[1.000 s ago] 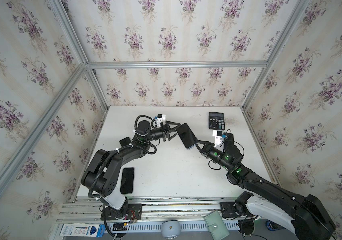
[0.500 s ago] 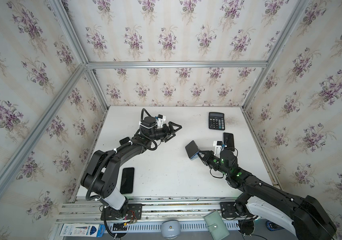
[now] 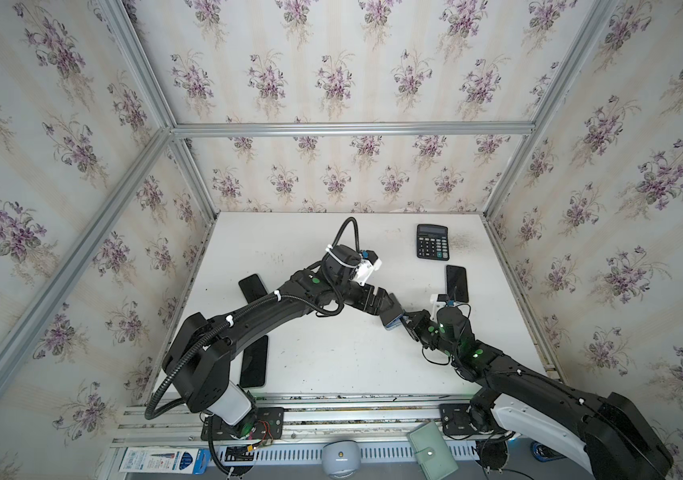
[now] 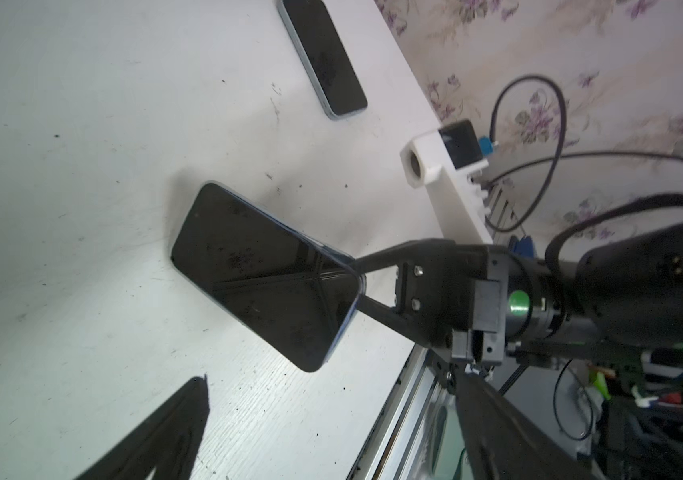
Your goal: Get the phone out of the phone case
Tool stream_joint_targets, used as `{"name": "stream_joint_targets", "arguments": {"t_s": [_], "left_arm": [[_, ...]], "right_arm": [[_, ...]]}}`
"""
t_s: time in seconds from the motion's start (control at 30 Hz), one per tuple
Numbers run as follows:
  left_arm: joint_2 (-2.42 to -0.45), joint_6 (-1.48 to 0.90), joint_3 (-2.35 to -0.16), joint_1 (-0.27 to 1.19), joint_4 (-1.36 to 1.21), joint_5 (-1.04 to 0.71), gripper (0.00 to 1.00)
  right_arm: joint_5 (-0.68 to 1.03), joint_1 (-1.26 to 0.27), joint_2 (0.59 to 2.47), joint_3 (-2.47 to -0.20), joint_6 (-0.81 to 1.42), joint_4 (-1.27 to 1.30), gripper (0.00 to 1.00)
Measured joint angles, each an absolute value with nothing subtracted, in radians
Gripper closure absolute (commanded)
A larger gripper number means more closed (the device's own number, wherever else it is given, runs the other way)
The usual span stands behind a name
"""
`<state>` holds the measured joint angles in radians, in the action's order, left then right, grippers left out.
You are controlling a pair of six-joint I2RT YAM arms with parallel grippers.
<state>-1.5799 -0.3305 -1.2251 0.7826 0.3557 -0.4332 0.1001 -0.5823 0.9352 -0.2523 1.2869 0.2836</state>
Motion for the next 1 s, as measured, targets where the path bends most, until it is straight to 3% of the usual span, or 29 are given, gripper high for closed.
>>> {"name": "stream_joint_targets", "arguments": {"t_s": [0.33, 0.8, 1.0], "left_arm": [[-1.728, -0.194, -1.356, 0.912, 0.512, -0.245, 0.06], [-1.844, -0.183, -1.43, 0.935, 0.553, -0.131, 0.11], [-1.868, -0.182, -1.45, 0.948, 0.554, -0.084, 0.22]], "right_arm": [[0.099, -0.582, 0.899, -0.235, 1.302, 0.25, 1.0], [0.092, -0.582, 0.866, -0.219, 1.336, 0.243, 1.0], [0.081, -0.582, 0.873, -0.219, 1.339, 0.247, 1.0]]}}
